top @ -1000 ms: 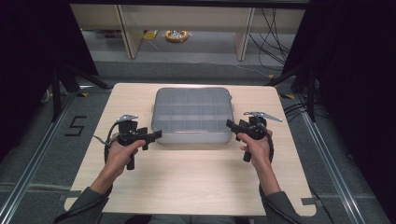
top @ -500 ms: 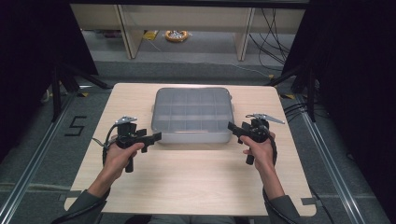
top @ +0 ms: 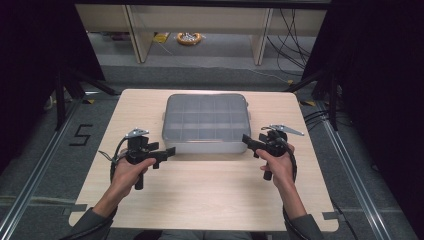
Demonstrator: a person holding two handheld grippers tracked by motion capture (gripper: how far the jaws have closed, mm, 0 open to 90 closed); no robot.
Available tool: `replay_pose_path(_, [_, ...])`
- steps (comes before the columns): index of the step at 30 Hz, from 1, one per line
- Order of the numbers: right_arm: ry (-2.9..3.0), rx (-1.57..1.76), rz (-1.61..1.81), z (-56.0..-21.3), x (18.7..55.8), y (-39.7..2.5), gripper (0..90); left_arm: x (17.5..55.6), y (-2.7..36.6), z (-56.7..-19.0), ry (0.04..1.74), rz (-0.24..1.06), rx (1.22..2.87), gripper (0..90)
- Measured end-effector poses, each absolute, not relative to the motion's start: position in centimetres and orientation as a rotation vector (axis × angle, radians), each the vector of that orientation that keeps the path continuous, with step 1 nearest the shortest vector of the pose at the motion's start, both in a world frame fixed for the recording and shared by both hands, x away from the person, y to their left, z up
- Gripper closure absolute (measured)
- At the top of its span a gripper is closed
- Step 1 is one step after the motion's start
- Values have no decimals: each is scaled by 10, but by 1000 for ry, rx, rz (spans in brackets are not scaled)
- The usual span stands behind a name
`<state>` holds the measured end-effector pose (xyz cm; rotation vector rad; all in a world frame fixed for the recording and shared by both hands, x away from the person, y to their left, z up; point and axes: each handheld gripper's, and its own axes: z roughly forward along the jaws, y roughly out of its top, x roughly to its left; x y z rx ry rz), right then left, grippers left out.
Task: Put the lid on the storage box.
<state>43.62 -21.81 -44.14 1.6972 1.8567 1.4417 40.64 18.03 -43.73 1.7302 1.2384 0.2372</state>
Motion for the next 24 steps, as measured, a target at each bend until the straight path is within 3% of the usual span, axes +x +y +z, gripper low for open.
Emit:
replay_pose_path(3, [1871, 1639, 1428, -444, 434, -218, 153, 401, 177, -437, 1216, 239, 1742, 150])
replay_pose_path(24, [1938, 1541, 1407, -442, 407, -207, 159, 373, 163, -452, 1132, 207, 1786, 148])
